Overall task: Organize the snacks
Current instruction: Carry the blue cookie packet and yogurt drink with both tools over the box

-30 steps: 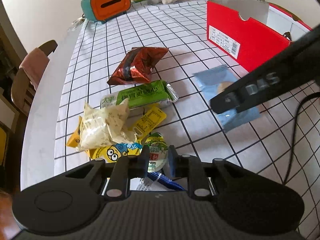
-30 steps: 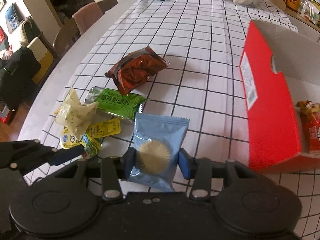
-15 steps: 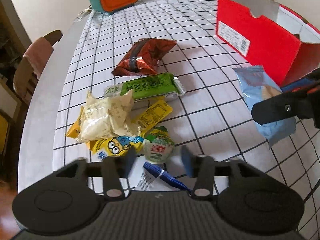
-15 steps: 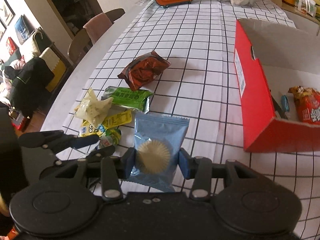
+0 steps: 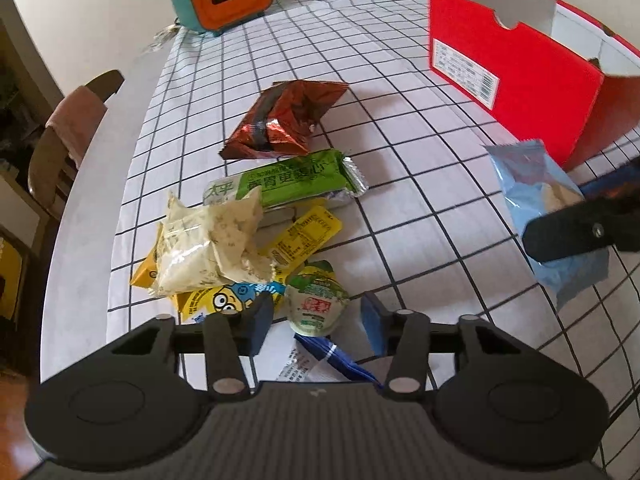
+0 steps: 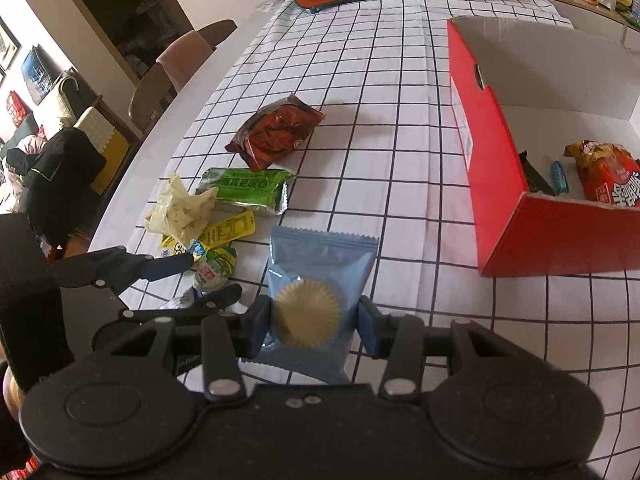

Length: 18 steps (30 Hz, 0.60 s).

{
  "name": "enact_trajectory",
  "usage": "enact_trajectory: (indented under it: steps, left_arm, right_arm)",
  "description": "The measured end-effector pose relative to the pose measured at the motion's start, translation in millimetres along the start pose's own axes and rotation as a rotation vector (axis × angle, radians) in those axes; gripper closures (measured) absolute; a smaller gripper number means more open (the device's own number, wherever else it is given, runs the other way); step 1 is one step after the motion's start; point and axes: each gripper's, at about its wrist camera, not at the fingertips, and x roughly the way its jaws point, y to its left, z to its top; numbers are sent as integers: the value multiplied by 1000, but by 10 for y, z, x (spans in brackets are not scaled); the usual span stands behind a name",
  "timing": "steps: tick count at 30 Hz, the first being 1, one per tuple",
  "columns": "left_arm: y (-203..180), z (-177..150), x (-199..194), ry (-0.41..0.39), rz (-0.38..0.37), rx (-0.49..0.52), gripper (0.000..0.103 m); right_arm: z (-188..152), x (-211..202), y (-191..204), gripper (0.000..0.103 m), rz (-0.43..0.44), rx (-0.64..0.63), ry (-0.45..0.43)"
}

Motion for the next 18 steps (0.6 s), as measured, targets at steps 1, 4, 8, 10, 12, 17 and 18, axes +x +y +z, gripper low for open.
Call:
enact_trajectory:
  steps: [1, 4, 8, 10, 12, 17, 18]
  left_arm:
    - [7, 6, 0, 0, 5, -6, 66]
    - [12, 20, -10, -1, -10, -14, 72]
    - [-26, 6, -17, -9, 0, -10, 74]
    - [-24, 12, -35, -11, -7, -21, 77]
    - [-39, 30, -77, -24, -1, -19, 89]
    - [-74, 71, -70, -15, 2, -23, 89]
    - [-63, 77, -77, -11, -10, -36, 89]
  right_arm:
    - [-4, 0, 2, 58, -1, 0, -1]
    - [-5, 2, 4, 58, -1, 0, 0]
    - [-14, -9, 7, 58, -5, -2, -4]
    - [-7, -28, -2, 58, -8, -6, -9]
    - [4, -58, -22, 58, -12, -9, -16]
    - [35, -158, -116, 58, -18, -11, -34]
    - [35, -172, -140, 58, -18, -10, -34]
